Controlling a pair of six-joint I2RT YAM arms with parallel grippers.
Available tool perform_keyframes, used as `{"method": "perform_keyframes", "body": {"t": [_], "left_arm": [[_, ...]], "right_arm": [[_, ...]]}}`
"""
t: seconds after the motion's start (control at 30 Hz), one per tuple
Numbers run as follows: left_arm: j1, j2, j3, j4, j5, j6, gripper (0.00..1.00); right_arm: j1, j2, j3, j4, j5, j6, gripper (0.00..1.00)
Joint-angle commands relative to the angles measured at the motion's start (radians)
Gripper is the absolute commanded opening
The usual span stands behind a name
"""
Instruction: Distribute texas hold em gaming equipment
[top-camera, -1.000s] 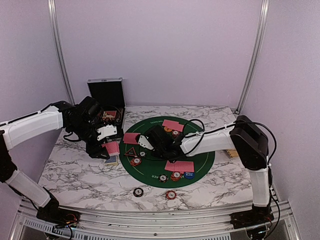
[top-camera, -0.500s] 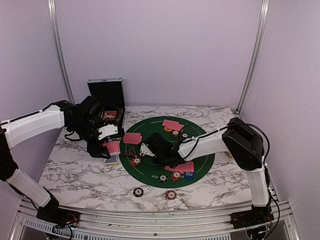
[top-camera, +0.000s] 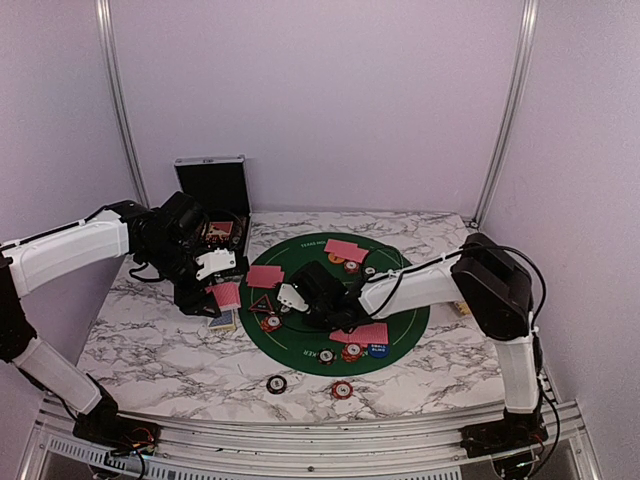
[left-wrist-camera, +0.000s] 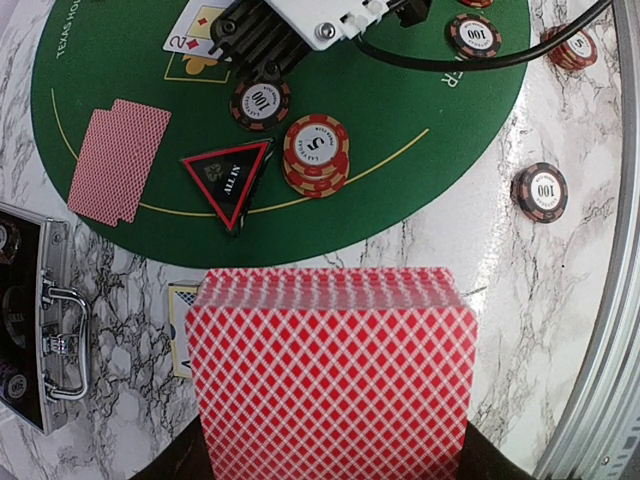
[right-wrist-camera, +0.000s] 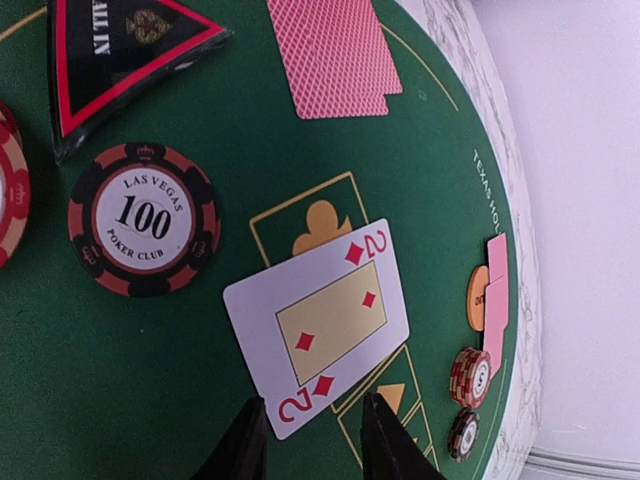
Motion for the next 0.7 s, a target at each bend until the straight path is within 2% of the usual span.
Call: {"method": "perform_keyframes", "body": {"t": [0.0, 0.07, 0.13, 0.17, 0.3, 0.4, 0.57, 0.67], "left_arm": [[0.005, -0.014, 0.020, -0.021, 0.019, 0.002, 0.00], [0.005, -0.014, 0.019, -0.021, 0.017, 0.001, 0.00], [0.005, -0.017, 0.018, -0.020, 0.019, 0.002, 0.00], [0.005, -0.018, 0.019, -0.021, 0.019, 0.002, 0.00], [0.005, -0.021, 0.020, -0.021, 0.021, 0.002, 0.00], [0.005, -0.021, 0.022, -0.021, 0.022, -0.001, 0.00], [0.005, -0.026, 0.017, -0.021, 0.021, -0.003, 0.00], [0.005, -0.027, 0.016, -0.021, 0.019, -0.002, 0.00]], "right_arm": [[-0.028, -0.091, 0.036, -0.034, -0.061, 0.079, 0.34], [-0.050, -0.118, 0.040, -0.042, -0.074, 0.122, 0.40], [-0.073, -0.150, 0.042, -0.048, -0.095, 0.174, 0.51], [-0.085, -0.172, 0.042, -0.048, -0.098, 0.203, 0.64], [-0.144, -0.240, 0.049, -0.061, -0.160, 0.353, 0.96], [-0.208, -0.267, 0.069, -0.097, -0.286, 0.489, 0.99], [-0.322, -0.265, 0.040, -0.114, -0.609, 0.703, 0.99], [-0.369, -0.258, -0.018, -0.061, -0.810, 0.801, 0.99]]}}
